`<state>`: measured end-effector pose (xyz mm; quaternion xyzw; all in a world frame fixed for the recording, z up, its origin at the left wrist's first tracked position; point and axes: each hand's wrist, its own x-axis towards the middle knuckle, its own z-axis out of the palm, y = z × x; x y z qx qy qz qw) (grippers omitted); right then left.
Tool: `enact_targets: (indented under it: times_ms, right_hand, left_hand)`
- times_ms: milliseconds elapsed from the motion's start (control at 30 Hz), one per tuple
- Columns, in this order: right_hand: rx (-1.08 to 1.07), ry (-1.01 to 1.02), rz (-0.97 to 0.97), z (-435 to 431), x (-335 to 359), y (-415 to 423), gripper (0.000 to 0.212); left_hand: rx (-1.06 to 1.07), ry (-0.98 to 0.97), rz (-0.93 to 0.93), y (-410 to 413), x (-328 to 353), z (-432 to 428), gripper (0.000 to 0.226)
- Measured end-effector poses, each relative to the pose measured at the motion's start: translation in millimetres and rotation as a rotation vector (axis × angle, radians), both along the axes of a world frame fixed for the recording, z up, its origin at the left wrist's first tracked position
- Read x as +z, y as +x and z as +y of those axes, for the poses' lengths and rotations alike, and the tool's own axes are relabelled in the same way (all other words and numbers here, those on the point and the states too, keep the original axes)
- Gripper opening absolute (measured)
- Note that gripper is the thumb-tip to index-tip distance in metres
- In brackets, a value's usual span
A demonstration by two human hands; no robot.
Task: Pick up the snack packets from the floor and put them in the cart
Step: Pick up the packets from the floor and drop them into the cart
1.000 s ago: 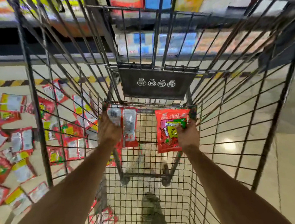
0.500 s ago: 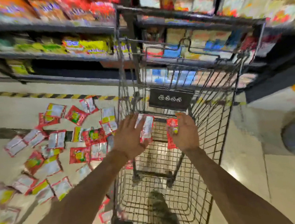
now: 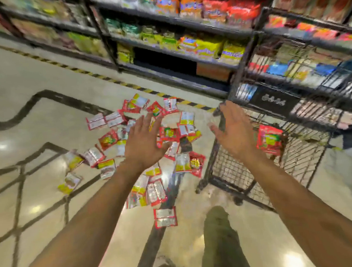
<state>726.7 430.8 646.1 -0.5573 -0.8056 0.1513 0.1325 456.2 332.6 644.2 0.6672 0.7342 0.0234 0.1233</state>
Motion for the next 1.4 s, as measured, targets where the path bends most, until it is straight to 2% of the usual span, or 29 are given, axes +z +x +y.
enact_targets:
  times_ms: [167, 333, 533, 733, 867, 967, 1100, 1400]
  right_hand:
    - [0.141, 0.017, 0.034, -104, 4, -81, 0.069]
    - [0.275, -0.062, -0.022, -176, -17, -134, 0.071]
    - [0.344, -0.189, -0.107, -225, -74, -164, 0.078]
    - [0.352, -0.330, -0.134, -246, -156, -174, 0.074]
    - [0.398, -0.383, -0.162, -251, -233, -175, 0.070]
    - [0.440, -0.415, -0.219, -251, -308, -176, 0.075]
    - [0.482, -0.488, -0.314, -256, -411, -181, 0.087]
    - [0.497, -0.628, -0.426, -289, -694, -189, 0.089]
  left_hand:
    - [0.139, -0.017, 0.027, -80, 7, -142, 0.094]
    - [0.285, -0.072, -0.009, -130, -9, -238, 0.091]
    - [0.400, -0.162, -0.057, -159, -54, -301, 0.097]
    - [0.455, -0.288, -0.081, -157, -124, -323, 0.094]
    - [0.470, -0.370, -0.098, -148, -194, -319, 0.094]
    - [0.489, -0.387, -0.058, -145, -265, -312, 0.093]
    - [0.508, -0.454, -0.092, -138, -374, -309, 0.094]
    - [0.503, -0.573, -0.155, -124, -630, -348, 0.085]
